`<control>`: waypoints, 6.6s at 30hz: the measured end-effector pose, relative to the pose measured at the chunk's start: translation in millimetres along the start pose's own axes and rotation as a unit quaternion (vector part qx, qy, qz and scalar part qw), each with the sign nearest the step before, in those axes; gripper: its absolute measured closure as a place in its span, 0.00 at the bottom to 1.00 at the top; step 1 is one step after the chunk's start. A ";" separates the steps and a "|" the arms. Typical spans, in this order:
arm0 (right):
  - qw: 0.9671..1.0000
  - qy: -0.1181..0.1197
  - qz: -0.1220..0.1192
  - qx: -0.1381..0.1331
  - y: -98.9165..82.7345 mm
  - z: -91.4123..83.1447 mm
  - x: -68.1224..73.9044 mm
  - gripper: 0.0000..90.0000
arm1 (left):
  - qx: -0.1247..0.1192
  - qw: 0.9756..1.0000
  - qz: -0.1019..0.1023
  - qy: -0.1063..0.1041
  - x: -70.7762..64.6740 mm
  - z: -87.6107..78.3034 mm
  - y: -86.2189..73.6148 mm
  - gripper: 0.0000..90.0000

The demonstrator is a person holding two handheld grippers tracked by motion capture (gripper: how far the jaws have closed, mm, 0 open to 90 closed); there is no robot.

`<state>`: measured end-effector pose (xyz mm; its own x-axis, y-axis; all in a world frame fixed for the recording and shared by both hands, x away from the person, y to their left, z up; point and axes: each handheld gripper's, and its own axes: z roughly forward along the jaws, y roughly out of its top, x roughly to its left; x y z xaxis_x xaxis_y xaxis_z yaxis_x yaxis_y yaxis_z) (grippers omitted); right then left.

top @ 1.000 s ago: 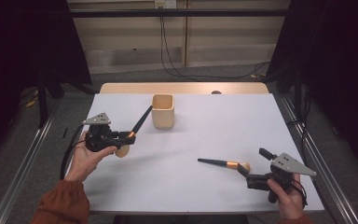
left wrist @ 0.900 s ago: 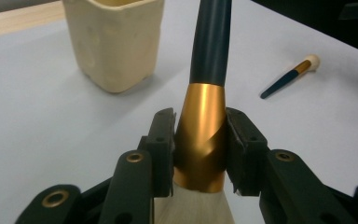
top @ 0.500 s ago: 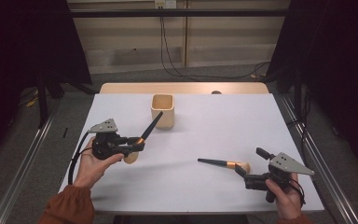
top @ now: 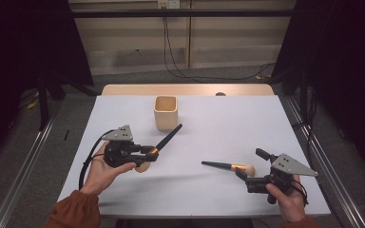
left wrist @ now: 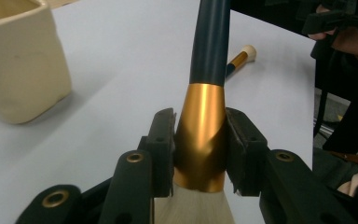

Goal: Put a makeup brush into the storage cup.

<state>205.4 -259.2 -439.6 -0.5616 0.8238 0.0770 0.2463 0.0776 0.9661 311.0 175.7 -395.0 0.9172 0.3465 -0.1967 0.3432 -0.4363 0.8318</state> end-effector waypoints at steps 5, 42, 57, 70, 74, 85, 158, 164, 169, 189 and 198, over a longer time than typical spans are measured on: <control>1.000 0.015 0.002 -0.009 8.1 2.4 2.0 0.00 | 0.012 1.000 0.011 -0.017 -7.6 8.0 1.7 0.73; 0.973 0.198 -0.066 0.094 40.3 72.3 45.1 0.02 | 0.158 0.982 0.057 -0.088 -32.2 45.9 27.8 0.73; 0.949 0.230 -0.098 0.191 56.3 86.4 48.5 0.03 | 0.194 0.974 0.074 -0.091 -32.4 50.0 34.8 0.73; 0.910 0.257 -0.153 0.286 71.3 107.0 55.9 0.05 | 0.210 0.970 0.078 -0.089 -31.1 54.6 37.6 0.73; 0.893 0.275 -0.178 0.309 74.6 112.8 61.3 0.05 | 0.219 0.969 0.082 -0.082 -31.5 55.5 39.4 0.73; 0.854 0.285 -0.221 0.375 77.8 129.0 77.7 0.05 | 0.238 0.964 0.086 -0.086 -32.9 63.0 41.3 0.73; 0.825 0.337 -0.241 0.385 77.1 152.7 88.2 0.84 | 0.212 0.969 0.079 -0.096 -26.4 74.2 34.5 0.53; 0.829 0.331 -0.235 0.386 76.8 152.1 84.4 0.84 | 0.196 0.974 0.073 -0.087 -25.5 69.7 32.6 0.43; 0.832 0.326 -0.230 0.385 76.7 151.4 80.2 0.84 | 0.180 0.979 0.066 -0.074 -20.7 64.2 30.1 0.32; 0.872 0.300 -0.169 0.347 68.2 130.7 44.1 0.84 | 0.115 0.993 0.029 -0.017 -9.2 39.9 14.6 0.05; 0.895 0.282 -0.126 0.323 63.3 121.0 26.6 0.84 | 0.085 0.996 0.007 0.034 -4.5 24.9 3.8 0.04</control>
<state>301.7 -164.5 -406.2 -0.9279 0.3339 0.1657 0.3587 0.6787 0.6408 313.2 151.7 -403.8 0.9081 0.3925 -0.1461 0.3658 -0.5734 0.7331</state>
